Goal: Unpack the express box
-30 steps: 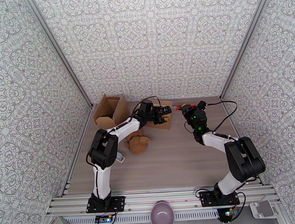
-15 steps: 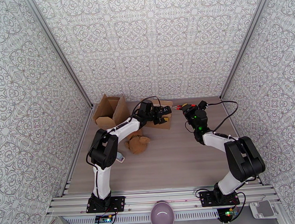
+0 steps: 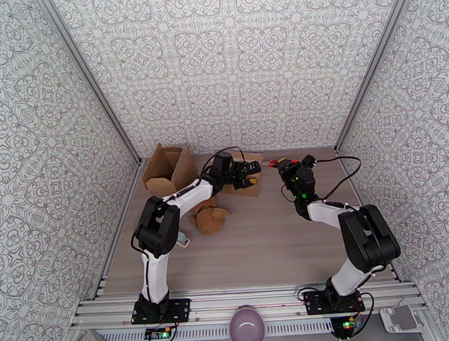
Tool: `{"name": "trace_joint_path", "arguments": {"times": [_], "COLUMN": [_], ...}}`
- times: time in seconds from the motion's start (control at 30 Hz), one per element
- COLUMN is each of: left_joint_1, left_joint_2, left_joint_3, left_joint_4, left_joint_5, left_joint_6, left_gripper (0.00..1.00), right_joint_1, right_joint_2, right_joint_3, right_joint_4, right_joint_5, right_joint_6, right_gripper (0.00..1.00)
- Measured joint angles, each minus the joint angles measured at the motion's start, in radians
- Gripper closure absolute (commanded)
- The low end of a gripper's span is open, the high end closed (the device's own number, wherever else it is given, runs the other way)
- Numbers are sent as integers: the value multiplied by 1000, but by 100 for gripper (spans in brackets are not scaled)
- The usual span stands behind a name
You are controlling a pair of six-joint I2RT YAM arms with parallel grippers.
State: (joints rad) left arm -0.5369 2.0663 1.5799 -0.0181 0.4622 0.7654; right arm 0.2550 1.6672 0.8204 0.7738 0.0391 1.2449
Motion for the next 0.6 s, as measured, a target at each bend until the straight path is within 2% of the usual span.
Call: {"name": "trace_joint_path", "arguments": {"times": [0.6], "left_joint_1": [-32], "left_joint_2": [3], "left_joint_3": [10], "left_joint_4": [0], "left_joint_5": [-94], "left_joint_6": [-29], "left_gripper": [48], "right_joint_1": [-1], "right_joint_2": [-6], "right_joint_3": [-35], "right_joint_4": [-7], "right_joint_5": [14], "right_joint_6": [170], "right_gripper": [100]}}
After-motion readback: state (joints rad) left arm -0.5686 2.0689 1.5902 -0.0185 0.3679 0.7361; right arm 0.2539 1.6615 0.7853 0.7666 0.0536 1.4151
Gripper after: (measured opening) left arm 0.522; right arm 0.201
